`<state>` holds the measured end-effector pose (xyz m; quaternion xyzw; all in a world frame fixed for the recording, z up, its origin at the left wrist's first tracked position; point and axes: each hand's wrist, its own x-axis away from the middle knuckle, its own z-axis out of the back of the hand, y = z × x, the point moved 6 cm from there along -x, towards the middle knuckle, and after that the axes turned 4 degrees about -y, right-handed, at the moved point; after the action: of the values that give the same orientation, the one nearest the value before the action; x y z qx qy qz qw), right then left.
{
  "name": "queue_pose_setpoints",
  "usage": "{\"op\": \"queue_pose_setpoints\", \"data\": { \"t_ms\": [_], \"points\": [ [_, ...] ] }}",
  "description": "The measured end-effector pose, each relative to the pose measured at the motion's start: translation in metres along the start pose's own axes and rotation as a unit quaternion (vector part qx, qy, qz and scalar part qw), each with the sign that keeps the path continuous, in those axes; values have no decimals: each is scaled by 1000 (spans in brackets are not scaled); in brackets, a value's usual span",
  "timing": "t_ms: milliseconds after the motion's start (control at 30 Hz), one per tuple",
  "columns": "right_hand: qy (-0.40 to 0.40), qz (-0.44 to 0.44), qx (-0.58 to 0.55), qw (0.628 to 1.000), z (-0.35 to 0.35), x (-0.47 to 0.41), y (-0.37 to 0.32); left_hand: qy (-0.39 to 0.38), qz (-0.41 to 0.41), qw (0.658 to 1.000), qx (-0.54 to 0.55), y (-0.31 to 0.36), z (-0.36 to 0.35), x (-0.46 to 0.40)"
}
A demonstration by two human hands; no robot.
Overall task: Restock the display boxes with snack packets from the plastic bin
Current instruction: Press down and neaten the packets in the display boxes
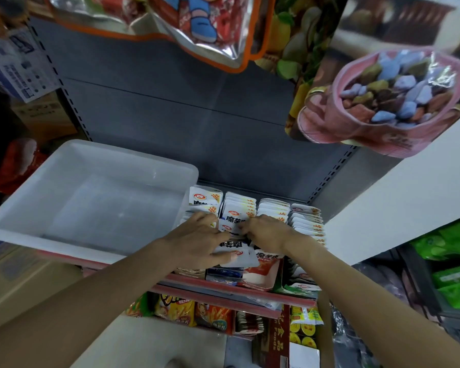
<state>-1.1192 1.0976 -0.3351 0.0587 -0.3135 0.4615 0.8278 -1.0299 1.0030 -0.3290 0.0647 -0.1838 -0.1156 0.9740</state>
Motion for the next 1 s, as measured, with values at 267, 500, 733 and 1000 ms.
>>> {"op": "queue_pose_setpoints", "data": {
  "t_ms": [267,500,733,1000],
  "points": [
    [50,4,-38,998,14,-5,-8,4,1,1000,25,-3,0,2],
    [57,0,23,998,14,-11,-10,22,-12,999,47,-7,-3,3],
    [34,20,54,998,10,-12,-11,22,-12,999,43,-5,0,7],
    [27,10,35,999,17,-7,-12,15,-2,999,32,-3,0,8]
  ]
}}
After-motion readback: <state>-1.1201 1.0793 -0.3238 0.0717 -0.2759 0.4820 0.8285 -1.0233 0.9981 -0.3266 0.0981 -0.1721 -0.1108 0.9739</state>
